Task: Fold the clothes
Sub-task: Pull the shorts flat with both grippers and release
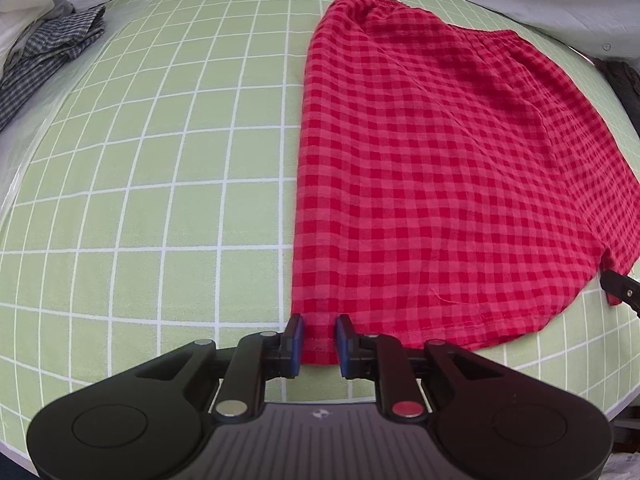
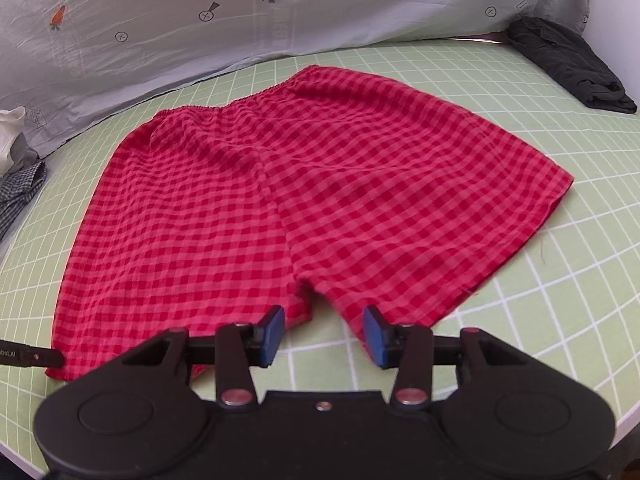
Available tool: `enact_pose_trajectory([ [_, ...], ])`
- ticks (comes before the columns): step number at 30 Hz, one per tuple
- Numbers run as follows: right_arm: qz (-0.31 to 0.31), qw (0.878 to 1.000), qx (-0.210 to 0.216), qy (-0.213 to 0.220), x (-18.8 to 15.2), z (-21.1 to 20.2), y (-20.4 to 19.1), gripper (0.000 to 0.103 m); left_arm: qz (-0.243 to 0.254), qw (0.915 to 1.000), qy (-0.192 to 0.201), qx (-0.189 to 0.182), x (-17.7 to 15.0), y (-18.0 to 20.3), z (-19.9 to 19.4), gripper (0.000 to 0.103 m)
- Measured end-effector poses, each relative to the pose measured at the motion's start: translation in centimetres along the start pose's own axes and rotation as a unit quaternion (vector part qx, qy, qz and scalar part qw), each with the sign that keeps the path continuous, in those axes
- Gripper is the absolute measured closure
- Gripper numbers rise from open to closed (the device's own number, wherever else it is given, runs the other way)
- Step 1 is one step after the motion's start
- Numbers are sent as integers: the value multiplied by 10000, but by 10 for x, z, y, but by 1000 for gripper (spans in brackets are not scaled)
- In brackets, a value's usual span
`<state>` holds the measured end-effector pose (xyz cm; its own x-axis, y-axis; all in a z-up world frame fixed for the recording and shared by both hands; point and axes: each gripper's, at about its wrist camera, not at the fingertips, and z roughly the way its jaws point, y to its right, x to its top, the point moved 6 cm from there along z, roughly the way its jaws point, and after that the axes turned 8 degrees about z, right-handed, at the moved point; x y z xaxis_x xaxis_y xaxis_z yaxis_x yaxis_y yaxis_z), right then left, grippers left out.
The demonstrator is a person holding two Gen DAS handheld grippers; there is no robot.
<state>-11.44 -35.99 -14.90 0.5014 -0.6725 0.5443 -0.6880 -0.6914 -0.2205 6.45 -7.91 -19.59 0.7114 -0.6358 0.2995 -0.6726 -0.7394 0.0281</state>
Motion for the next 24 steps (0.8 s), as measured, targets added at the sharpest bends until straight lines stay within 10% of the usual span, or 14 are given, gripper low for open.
enact_pose_trajectory([
  [13,-613,9972,-371,-207,-21,17,-25,68,340,9994,66,29,5,-6,3,83],
  [24,-809,9965,159,-121,-3,27,-34,48,20,10000,86,31,5,-10,3,83],
])
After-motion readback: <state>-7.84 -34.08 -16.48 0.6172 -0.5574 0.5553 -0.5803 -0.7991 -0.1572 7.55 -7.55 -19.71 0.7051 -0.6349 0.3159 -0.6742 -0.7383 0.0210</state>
